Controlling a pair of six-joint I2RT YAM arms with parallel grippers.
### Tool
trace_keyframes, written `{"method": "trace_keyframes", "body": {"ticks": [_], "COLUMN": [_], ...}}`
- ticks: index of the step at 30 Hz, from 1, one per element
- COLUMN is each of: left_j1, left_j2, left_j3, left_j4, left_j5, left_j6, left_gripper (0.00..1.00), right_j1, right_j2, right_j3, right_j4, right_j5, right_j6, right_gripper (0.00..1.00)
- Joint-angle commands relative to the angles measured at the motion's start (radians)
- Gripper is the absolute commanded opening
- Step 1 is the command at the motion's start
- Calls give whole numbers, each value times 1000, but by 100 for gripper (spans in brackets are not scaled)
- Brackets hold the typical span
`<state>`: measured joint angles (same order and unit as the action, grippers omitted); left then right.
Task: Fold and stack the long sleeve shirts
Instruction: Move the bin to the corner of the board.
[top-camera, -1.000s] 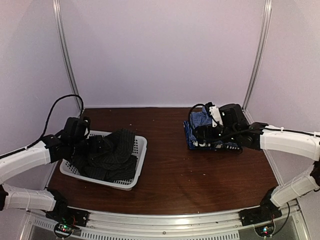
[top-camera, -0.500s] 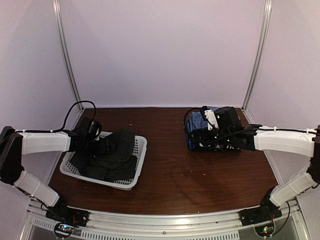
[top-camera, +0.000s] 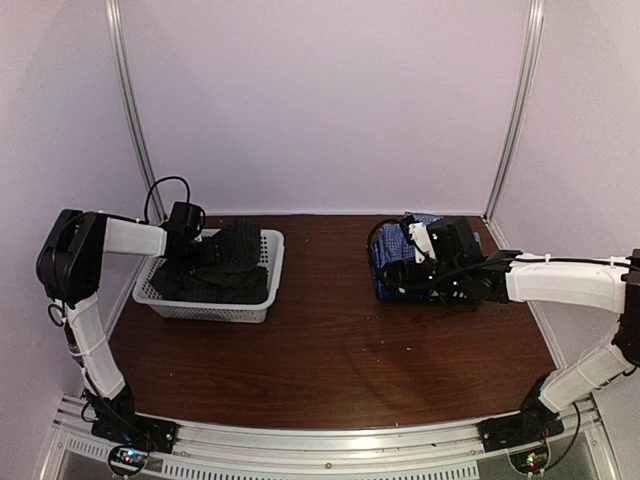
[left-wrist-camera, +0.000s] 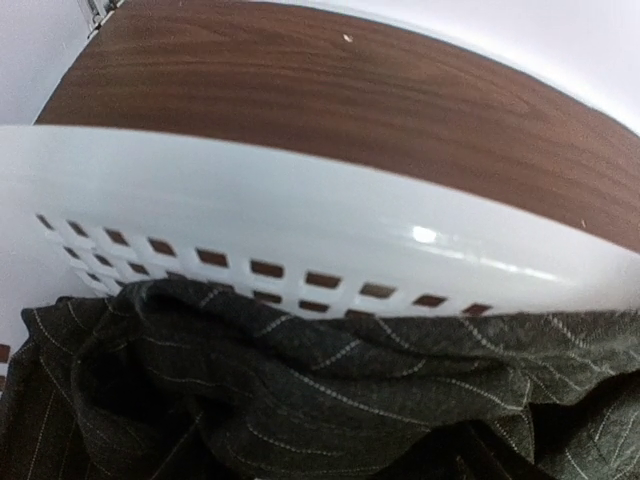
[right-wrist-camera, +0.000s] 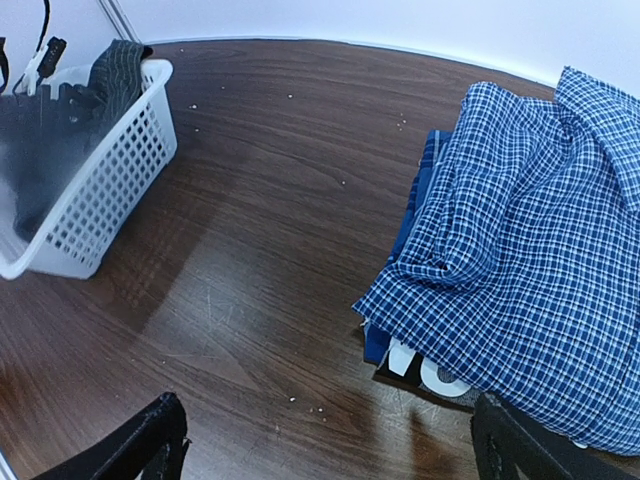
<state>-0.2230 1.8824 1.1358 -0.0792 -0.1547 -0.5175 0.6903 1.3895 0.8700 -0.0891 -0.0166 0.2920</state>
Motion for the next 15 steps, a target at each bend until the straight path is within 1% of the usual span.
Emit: {"method": "trace_keyframes", "body": {"ticks": [1,6,8,9,11,15], "left_j1": [80,183,212,245,274,310], "left_j2": [168,321,375,402,467,594], "left_j3": [237,461,553,603,691,899], "left_j4": [-13,-87,-132,-155,-186,-252], "left_j5": [30,128,149,154,198,229], "left_j6": [58,121,149,159,185,242], "left_gripper": [77,75,75,75,75,76], "right_j1": [9,7,7,5,5,4], "right_j2": [27,36,42,48,66,103], "right_j3": [22,46,49,52,63,84], "right_j4": [-11,-45,-50,-51,-55,-63], "right_j5": [53,100,117,124,132,153], "right_j6": [1,-6,-8,-8,-7,13], "right_gripper": [100,100,100,100,100,100]}}
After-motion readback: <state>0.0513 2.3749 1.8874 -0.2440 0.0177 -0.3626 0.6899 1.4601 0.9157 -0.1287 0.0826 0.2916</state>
